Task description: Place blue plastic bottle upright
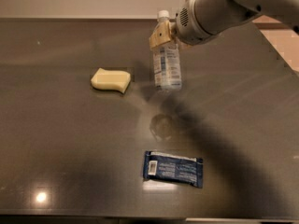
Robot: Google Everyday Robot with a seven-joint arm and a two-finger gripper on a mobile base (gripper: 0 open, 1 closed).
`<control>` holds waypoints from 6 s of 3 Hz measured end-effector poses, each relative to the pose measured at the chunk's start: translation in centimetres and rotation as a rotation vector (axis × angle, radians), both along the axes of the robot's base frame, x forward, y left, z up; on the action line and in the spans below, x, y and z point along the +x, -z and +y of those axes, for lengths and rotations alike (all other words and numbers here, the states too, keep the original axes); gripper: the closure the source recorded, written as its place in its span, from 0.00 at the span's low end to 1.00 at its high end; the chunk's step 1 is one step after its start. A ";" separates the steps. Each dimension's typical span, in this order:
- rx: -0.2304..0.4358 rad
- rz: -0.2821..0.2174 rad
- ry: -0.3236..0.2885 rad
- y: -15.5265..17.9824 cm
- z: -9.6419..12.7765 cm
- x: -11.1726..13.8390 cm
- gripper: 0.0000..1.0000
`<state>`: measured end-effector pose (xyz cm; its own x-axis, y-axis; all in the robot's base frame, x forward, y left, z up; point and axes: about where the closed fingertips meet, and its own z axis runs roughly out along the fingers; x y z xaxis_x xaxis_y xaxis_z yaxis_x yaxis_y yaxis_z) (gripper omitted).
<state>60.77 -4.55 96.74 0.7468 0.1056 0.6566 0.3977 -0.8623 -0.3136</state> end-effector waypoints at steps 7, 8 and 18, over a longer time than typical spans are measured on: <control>0.085 -0.294 -0.505 -1.1 2.9 0.6 1.00; 0.113 -0.352 -0.531 -0.7 2.3 0.2 1.00; 0.367 -0.667 -0.682 2.8 -2.0 -2.9 1.00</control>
Offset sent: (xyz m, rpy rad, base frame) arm 0.0078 0.0239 0.0095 0.0225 -0.3132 0.3503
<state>57.90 -6.55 93.98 0.0731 0.0805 0.9941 0.9583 -0.2819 -0.0476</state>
